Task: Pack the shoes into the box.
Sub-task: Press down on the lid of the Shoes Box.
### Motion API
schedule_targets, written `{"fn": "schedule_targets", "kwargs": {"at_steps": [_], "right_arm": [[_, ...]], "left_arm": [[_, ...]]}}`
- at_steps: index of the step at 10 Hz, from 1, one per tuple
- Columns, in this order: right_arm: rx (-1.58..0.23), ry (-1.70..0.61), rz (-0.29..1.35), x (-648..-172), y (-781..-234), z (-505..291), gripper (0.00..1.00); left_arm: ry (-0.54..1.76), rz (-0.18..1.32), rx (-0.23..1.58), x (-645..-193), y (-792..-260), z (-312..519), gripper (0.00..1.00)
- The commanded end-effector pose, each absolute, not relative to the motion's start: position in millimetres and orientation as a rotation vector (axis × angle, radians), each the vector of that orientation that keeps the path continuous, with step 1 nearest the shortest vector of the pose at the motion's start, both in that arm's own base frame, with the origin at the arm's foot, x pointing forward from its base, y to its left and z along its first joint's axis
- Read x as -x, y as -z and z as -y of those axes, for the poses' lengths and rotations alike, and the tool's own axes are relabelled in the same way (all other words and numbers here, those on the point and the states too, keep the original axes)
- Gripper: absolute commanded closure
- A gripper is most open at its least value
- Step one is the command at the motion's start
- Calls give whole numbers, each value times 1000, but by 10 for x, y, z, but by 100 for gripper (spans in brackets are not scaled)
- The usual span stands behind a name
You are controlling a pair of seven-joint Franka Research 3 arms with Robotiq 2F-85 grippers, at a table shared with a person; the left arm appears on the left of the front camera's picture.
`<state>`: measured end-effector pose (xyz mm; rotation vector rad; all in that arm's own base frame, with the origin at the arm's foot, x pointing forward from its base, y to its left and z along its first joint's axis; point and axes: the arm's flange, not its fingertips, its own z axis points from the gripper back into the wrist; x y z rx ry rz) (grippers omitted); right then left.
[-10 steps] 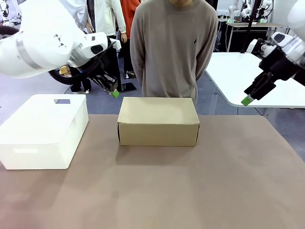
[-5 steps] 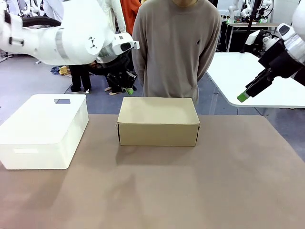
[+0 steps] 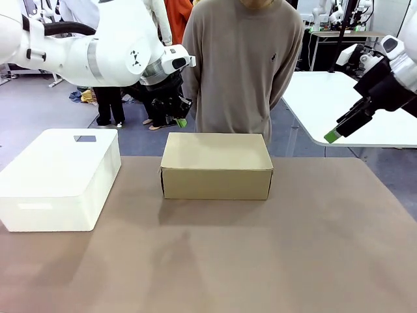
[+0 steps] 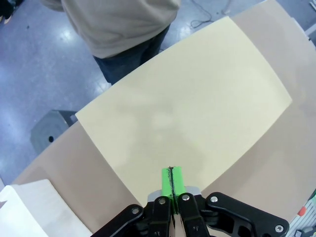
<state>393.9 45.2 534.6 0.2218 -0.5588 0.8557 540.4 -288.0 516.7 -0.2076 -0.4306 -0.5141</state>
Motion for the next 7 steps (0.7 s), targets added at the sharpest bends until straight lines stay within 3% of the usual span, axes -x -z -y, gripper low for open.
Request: {"fn": "schedule_targets", "kwargs": {"at_steps": [1,7], "right_arm": [[-218,-855,560,-3930,-5352,-459,3],[-263,-751,618,-3682,-5251,-520,3]], "left_arm": [[511,429,208,-5336,-5158,2805,100],[469,384,248,-5761,-4881,3292,100]]}}
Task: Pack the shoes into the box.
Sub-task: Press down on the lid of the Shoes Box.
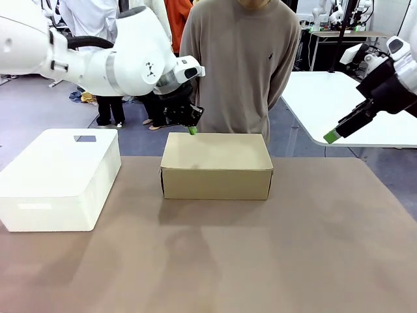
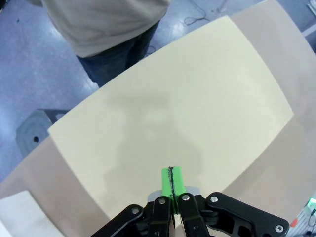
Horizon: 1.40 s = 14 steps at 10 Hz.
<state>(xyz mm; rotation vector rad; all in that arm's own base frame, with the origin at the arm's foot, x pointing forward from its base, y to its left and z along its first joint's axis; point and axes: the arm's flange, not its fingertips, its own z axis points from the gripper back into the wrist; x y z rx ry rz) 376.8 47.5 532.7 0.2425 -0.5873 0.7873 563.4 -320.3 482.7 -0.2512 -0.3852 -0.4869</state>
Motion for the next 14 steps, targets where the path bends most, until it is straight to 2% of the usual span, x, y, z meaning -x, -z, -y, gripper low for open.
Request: {"fn": "schedule_targets", "kwargs": {"at_steps": [1,7,14], "right_arm": [[-263,-748,625,-3641,-5237,-521,3],[-246,-781,590,-3715,-5299,-489,3],[-246,-781,590,-3715,-5299,-489,3]], "left_arm": [[462,385,245,-5854,-4858,3380,100],[475,319,227,-6364,-4554,3685,100],[466,256,206,-6522,-4059,3783,100]]}}
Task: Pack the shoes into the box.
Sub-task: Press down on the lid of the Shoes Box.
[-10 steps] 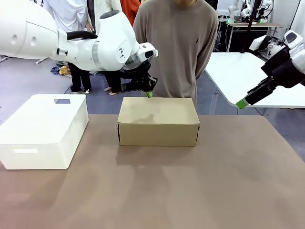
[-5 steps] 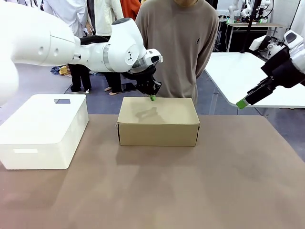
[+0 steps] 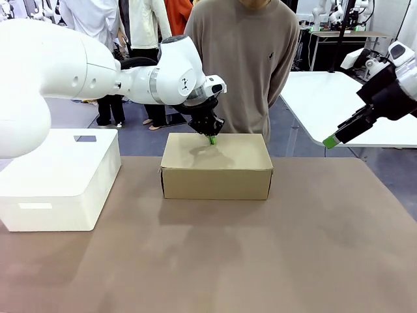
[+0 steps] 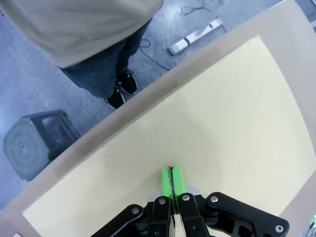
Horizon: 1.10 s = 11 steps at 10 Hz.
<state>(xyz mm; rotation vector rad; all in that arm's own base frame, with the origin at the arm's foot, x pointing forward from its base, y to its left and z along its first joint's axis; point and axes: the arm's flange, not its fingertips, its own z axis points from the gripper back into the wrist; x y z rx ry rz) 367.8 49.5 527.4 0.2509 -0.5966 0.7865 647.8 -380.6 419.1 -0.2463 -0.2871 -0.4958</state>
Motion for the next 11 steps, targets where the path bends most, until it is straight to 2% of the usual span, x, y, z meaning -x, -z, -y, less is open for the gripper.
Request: {"fn": "schedule_targets", "kwargs": {"at_steps": [1,5,8,9,11], "right_arm": [[-246,-781,590,-3715,-5299,-489,3],[-246,-781,590,-3715,-5299,-489,3],[-246,-781,590,-3715,-5299,-489,3],[-246,-781,590,-3715,-5299,-489,3],[-246,-781,590,-3715,-5299,-489,3]], "left_arm": [[470,266,201,-6492,-4098,3778,100],[465,302,153,-6065,-4791,3657,100],[540,306,160,-5745,-4961,3504,100],[499,309,178,-6029,-4972,3658,100],[499,309,178,-6029,-4972,3658,100]]}}
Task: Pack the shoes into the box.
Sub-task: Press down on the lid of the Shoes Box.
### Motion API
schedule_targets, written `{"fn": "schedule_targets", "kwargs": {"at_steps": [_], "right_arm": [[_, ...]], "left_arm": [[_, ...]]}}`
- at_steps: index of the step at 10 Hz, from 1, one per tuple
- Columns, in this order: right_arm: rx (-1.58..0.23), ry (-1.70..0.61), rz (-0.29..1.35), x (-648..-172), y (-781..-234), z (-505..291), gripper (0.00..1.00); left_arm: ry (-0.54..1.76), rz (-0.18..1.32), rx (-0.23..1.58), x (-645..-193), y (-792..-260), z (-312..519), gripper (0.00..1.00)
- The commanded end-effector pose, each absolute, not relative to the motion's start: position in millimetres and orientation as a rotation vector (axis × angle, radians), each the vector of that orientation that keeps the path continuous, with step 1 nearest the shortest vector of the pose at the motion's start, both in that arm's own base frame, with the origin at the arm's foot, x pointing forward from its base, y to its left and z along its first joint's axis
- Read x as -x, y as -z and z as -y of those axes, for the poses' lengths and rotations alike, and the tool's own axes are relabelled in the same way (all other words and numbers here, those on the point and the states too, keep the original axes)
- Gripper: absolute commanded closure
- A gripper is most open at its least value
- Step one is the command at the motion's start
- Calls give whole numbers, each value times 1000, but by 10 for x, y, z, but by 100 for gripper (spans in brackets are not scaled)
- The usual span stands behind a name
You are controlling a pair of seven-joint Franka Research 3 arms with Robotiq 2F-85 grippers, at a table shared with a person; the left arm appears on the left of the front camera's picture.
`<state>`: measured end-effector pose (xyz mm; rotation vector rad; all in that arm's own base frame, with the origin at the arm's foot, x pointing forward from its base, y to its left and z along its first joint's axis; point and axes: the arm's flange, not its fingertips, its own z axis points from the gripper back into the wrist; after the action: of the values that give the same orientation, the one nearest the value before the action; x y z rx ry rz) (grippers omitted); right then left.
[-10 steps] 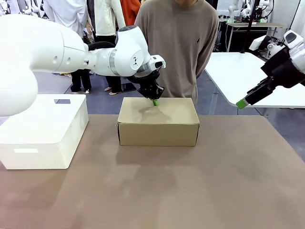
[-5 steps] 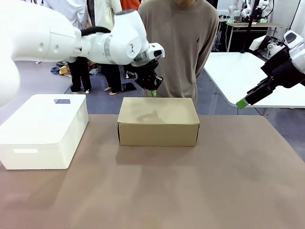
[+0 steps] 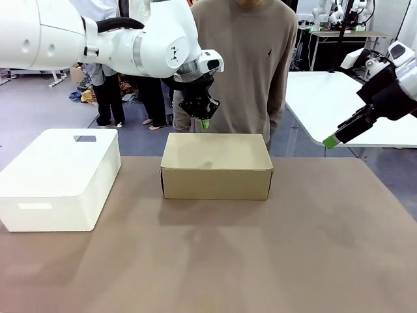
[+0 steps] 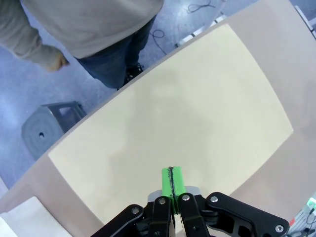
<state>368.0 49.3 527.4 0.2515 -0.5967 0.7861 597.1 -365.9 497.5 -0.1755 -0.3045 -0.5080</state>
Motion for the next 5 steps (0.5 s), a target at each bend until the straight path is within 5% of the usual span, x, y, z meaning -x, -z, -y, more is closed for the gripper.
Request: {"fn": "schedule_targets", "kwargs": {"at_steps": [1,5], "right_arm": [[-246,-781,590,-3715,-5299,-489,3],[-246,-781,590,-3715,-5299,-489,3]], "left_arm": [[499,309,178,-6029,-4972,3658,100],[499,309,178,-6029,-4972,3658,100]]}}
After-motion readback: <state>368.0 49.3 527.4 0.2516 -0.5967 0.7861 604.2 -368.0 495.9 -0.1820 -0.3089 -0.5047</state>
